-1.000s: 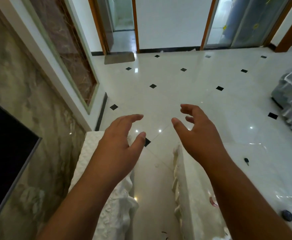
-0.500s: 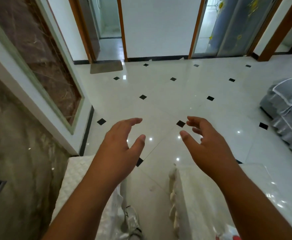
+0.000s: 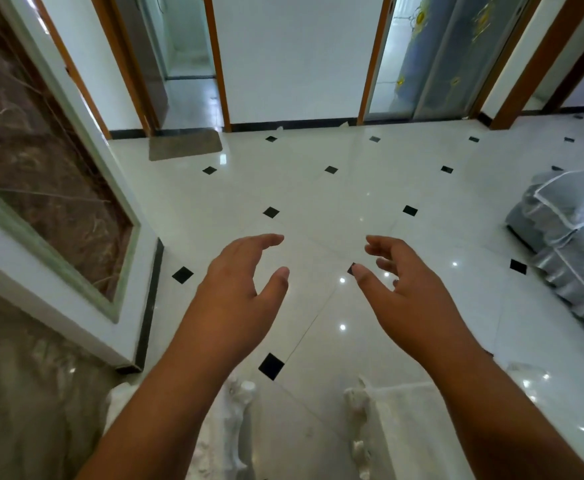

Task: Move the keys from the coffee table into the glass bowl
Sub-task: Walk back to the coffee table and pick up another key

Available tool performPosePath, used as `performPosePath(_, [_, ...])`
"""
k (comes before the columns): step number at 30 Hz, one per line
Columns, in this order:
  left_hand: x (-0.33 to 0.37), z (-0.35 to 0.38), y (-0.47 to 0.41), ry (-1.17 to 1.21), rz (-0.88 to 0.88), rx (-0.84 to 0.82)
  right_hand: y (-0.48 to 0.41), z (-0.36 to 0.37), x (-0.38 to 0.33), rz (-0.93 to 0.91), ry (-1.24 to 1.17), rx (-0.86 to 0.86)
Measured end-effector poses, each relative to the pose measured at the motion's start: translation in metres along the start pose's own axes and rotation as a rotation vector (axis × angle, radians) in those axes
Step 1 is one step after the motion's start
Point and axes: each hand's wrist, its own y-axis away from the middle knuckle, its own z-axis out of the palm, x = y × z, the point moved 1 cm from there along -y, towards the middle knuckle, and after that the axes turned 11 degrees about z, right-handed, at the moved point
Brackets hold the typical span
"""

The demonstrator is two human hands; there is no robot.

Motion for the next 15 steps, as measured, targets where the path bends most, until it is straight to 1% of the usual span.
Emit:
performPosePath(4, [-0.028, -0.006, -0.046, -0.009, -0.004, -0.002, -0.056, 0.018, -0.016, -0.003, -0.010, 0.005])
performPosePath(9, [-0.058, -0.003, -0.108, -0.054, -0.014, 0.011, -0.140, 0.044, -0.031, -0.017, -0.069, -0.038])
performPosePath(15, [-0.089, 0.009, -0.215, -0.108, -0.047, -0.014, -0.263, 0.064, -0.045, -0.013, -0.127, -0.094])
